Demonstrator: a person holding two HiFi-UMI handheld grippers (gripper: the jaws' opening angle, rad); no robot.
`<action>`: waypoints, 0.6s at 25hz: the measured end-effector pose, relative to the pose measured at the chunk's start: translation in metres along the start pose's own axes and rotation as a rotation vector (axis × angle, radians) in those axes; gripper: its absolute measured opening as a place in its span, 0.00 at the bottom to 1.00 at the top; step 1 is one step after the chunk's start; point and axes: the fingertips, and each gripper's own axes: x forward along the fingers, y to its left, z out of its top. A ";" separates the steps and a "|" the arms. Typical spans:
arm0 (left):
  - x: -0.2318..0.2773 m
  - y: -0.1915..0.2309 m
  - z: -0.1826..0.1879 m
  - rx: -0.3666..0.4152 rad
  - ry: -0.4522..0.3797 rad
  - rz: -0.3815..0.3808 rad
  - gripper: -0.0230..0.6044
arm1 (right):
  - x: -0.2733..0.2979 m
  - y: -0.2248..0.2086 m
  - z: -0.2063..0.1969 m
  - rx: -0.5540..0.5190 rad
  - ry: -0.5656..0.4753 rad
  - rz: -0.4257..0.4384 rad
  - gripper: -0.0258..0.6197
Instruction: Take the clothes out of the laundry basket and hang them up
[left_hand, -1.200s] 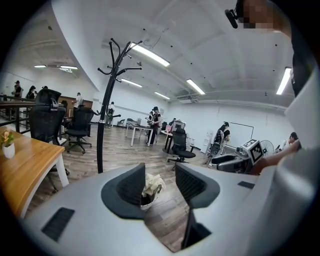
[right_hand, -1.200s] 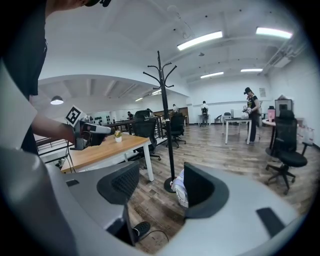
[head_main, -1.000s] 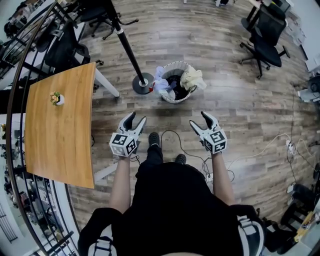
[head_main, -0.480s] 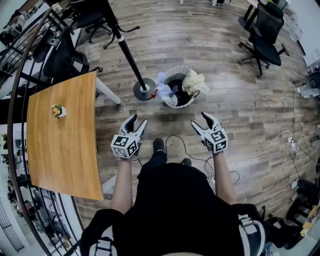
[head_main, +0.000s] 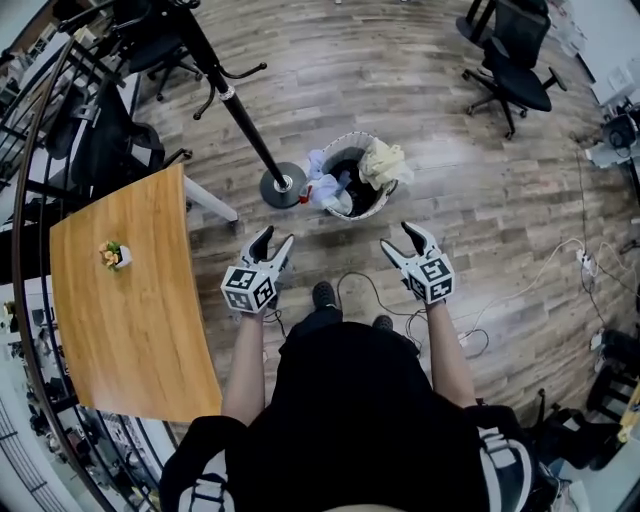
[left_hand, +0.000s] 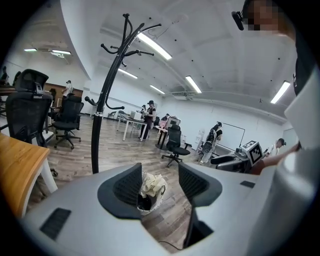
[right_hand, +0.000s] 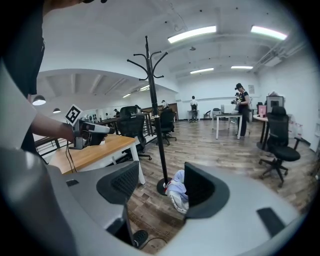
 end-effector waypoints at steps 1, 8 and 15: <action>0.003 0.003 0.002 0.003 0.004 -0.008 0.40 | 0.003 -0.001 0.000 0.003 0.002 -0.006 0.50; 0.019 0.022 0.012 0.020 0.017 -0.062 0.40 | 0.016 -0.001 0.008 0.023 0.005 -0.052 0.50; 0.020 0.038 0.012 0.017 0.027 -0.094 0.40 | 0.029 0.009 0.011 0.025 0.007 -0.079 0.50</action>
